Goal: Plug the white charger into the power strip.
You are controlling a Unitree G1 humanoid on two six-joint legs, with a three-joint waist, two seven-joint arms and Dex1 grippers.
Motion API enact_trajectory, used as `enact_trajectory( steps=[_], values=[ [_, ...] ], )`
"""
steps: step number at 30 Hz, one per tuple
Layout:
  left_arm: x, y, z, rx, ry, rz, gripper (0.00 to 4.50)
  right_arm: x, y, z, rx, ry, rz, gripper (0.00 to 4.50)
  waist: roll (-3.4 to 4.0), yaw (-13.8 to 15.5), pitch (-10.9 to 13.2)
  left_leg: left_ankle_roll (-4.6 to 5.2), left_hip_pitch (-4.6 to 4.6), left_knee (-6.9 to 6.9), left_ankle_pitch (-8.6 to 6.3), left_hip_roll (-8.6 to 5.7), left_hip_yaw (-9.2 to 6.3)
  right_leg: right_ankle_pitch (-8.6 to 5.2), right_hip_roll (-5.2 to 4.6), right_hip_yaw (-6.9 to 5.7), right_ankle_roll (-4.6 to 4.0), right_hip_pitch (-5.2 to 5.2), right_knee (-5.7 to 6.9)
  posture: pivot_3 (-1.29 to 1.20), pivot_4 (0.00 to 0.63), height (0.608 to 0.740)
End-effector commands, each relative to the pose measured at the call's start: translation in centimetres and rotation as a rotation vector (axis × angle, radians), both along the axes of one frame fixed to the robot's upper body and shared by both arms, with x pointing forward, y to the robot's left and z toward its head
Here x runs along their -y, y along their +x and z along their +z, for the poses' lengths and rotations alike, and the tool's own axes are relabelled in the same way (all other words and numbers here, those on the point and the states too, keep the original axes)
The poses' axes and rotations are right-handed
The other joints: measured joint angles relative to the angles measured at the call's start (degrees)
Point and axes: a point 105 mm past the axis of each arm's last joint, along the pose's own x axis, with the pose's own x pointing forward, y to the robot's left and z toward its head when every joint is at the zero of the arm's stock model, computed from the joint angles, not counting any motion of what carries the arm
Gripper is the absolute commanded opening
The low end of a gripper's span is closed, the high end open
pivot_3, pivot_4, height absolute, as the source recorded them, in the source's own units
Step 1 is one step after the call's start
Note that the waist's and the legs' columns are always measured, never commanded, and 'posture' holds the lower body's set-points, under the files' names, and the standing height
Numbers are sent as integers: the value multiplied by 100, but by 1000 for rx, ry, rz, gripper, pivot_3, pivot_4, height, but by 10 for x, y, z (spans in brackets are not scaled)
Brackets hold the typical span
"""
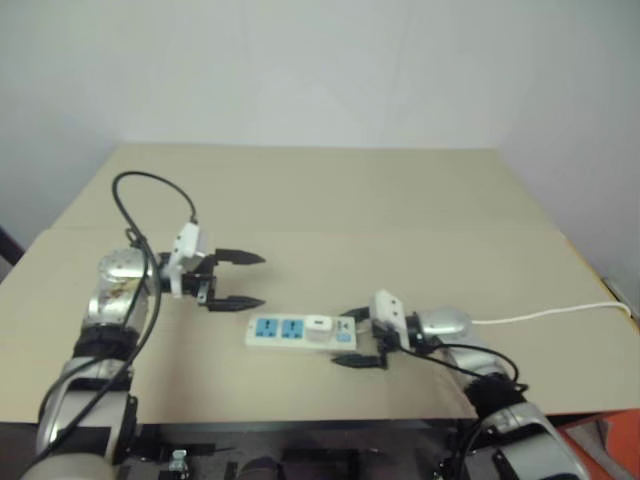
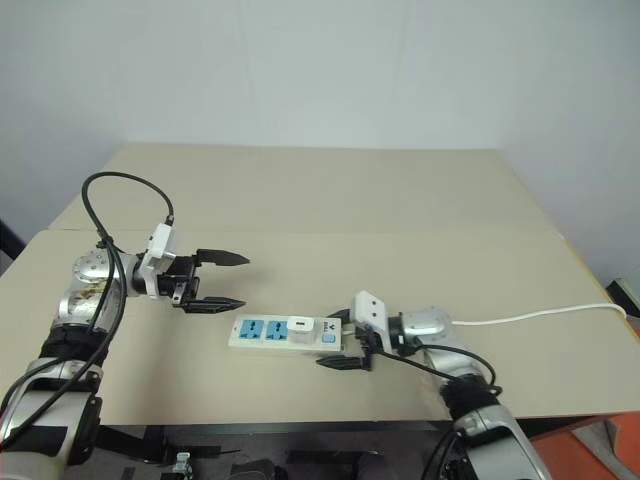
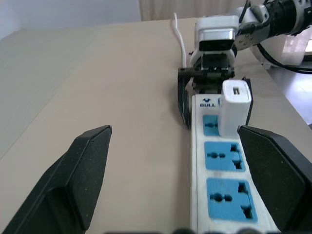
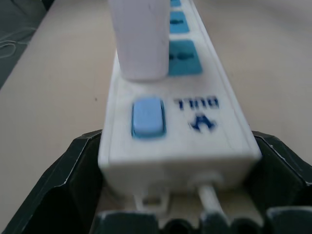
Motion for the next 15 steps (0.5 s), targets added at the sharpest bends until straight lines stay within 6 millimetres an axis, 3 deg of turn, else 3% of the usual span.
enact_trajectory(
  steps=[1,9,15],
  values=[
    [-7,-1,6,24,-11,15,4500,32,-7,26,65,1,-73,4482,-1,32,1,2,-17,1,-1,-1,0,0,-1,1,1,-16,1,0,150,740],
    [-25,-11,1,-13,7,56,4500,93,-32,59,103,-64,-221,4482,-8,-21,12,2,-43,10,-1,3,3,-1,5,4,2,-47,6,0,150,740],
    [-35,-16,2,-28,16,96,4500,120,-34,76,130,-83,-314,4482,-11,-18,20,2,-43,35,-1,3,2,0,5,4,7,-39,11,0,150,740]
  ],
)
